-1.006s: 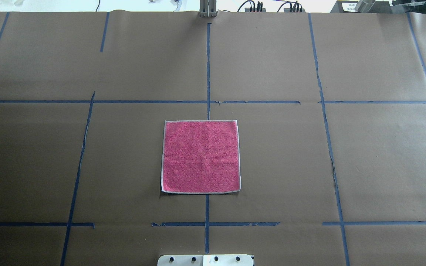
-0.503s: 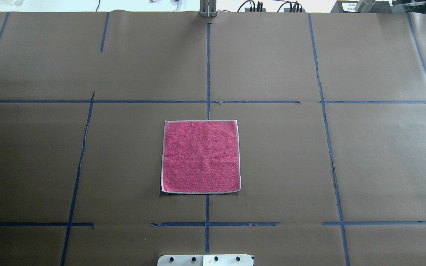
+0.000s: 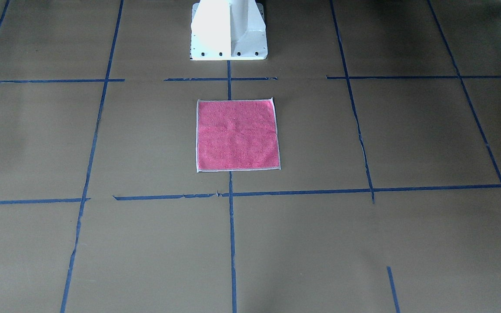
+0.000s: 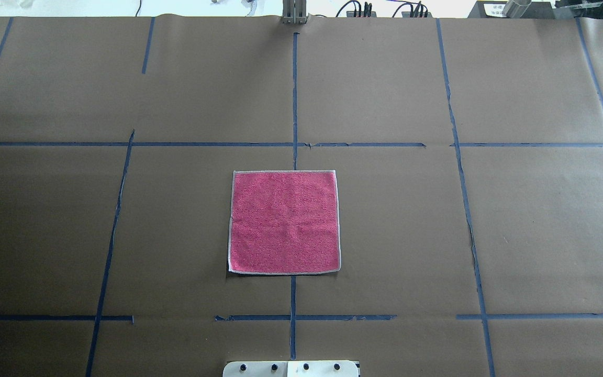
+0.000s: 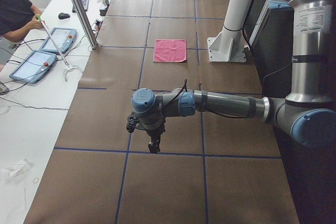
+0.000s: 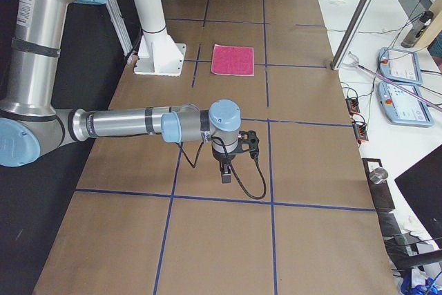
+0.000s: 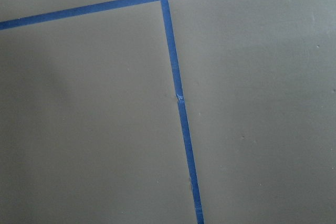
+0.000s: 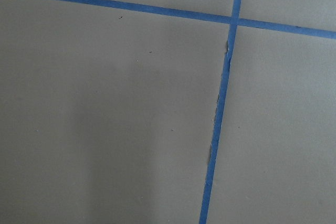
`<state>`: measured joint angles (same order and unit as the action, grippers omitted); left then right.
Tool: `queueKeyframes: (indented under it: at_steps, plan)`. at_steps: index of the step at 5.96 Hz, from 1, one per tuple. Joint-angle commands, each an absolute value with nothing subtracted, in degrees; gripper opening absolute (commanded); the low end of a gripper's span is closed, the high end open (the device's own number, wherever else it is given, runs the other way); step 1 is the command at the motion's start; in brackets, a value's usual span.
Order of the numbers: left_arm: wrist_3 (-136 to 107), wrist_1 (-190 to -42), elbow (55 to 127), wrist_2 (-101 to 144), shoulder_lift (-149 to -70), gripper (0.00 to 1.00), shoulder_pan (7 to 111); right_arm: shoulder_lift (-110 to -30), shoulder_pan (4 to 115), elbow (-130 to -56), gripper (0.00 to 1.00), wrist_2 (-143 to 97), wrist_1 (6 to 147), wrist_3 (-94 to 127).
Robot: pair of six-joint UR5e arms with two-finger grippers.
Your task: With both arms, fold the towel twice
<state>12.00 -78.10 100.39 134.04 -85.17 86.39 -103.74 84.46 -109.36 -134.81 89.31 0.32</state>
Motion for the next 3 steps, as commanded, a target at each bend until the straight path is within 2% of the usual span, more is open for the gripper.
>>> queueKeyframes:
  at_steps: [1, 3]
  plan:
    - [11.95, -78.13, 100.37, 133.95, -85.08, 1.0, 86.4, -103.71, 84.46, -109.51, 1.0, -134.91, 89.3, 0.26]
    - [12.39, -78.22, 100.55, 134.03, -85.08, 1.0, 86.4, -103.62, 84.38, -109.34, 1.0, -134.91, 89.21, 0.53]
